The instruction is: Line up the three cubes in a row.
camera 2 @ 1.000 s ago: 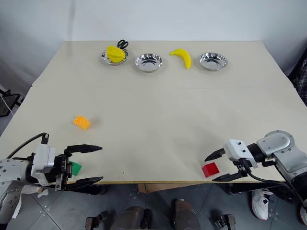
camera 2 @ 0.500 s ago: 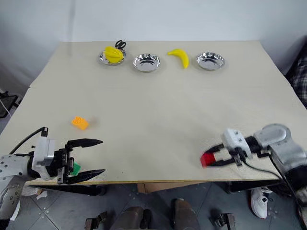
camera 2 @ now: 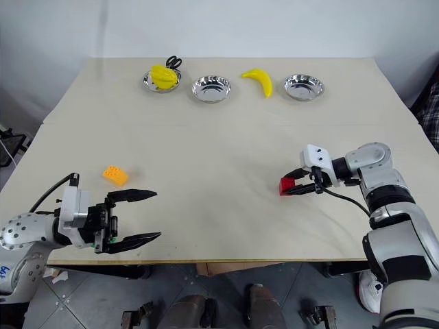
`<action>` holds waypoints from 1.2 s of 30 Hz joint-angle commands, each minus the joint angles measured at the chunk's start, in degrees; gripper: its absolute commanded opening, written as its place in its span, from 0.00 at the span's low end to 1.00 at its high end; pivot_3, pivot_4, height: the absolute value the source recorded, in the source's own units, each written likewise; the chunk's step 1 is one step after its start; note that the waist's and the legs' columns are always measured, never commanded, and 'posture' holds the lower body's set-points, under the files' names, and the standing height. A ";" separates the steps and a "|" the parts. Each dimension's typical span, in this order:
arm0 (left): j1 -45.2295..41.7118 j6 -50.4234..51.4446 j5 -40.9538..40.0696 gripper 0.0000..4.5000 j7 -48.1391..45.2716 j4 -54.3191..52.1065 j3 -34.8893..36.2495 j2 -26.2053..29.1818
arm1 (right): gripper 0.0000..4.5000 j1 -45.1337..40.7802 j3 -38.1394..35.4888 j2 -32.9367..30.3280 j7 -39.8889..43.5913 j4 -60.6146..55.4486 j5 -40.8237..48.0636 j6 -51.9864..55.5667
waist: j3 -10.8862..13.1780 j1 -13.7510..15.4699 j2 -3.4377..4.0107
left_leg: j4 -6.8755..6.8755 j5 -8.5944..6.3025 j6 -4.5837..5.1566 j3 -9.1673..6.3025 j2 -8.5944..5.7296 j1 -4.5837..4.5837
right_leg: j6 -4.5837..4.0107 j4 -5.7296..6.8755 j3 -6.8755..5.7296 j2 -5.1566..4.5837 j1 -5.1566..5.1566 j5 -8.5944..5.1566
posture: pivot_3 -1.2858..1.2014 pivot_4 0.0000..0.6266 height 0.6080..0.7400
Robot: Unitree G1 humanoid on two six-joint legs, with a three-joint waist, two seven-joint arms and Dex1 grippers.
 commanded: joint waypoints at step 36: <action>24.52 -5.41 -2.21 1.00 11.14 13.29 36.41 -9.68 | 1.00 22.68 -14.95 -10.19 3.08 -33.09 24.67 12.76 | 0.01 -0.88 0.01 | -0.02 -0.08 0.10 -0.05 0.03 -0.06 | 0.00 -0.09 -0.09 -0.06 0.05 0.00 | 0.52 0.24 1.00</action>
